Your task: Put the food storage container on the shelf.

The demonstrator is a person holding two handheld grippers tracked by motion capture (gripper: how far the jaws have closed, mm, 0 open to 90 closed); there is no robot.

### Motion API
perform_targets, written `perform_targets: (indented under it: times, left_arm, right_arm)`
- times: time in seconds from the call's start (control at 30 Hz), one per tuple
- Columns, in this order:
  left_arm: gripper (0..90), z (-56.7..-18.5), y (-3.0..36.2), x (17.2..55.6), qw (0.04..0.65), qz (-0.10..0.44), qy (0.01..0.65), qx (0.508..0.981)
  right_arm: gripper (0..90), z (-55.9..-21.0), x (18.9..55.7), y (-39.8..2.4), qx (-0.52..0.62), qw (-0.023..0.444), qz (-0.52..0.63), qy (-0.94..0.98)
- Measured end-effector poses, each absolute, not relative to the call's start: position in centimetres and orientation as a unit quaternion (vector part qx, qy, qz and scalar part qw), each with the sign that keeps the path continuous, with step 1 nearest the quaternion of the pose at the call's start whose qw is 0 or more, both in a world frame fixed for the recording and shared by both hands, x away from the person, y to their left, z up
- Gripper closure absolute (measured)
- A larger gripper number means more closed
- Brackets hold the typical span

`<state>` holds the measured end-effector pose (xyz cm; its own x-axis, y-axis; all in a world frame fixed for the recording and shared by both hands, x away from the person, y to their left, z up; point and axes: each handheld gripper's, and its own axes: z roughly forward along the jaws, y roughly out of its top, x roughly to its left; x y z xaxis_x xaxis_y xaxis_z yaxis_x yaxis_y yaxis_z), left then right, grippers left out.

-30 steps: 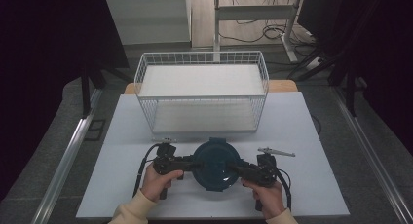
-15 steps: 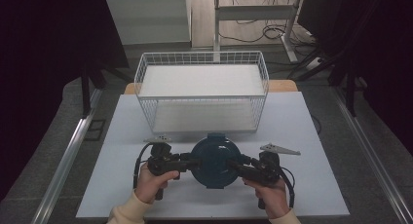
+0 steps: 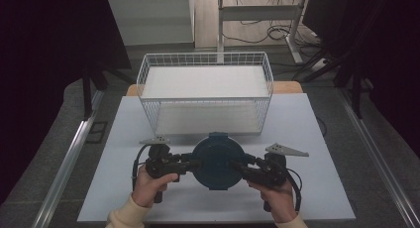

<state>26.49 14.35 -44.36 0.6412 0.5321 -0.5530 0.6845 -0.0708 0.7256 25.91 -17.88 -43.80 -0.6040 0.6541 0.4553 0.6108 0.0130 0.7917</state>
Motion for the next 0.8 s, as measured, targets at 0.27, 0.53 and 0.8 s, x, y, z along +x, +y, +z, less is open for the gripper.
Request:
perform_targets:
  times: [0.27, 0.53, 0.8]
  left_arm:
    - [45.0, -43.0, 14.6, 25.9, 0.549, -0.055, 0.41, 0.726]
    - [45.2, -42.3, 15.0, 25.7, 0.556, -0.049, 0.407, 0.723]
    - [45.9, -41.4, 15.3, 25.5, 0.561, -0.048, 0.406, 0.72]
  right_arm:
    - [35.4, -42.4, 25.7, -17.7, 0.429, 0.031, 0.554, 0.713]
    - [35.4, -41.5, 25.7, -17.4, 0.415, 0.039, 0.56, 0.716]
    - [35.4, -40.7, 25.8, -17.3, 0.411, 0.037, 0.562, 0.717]
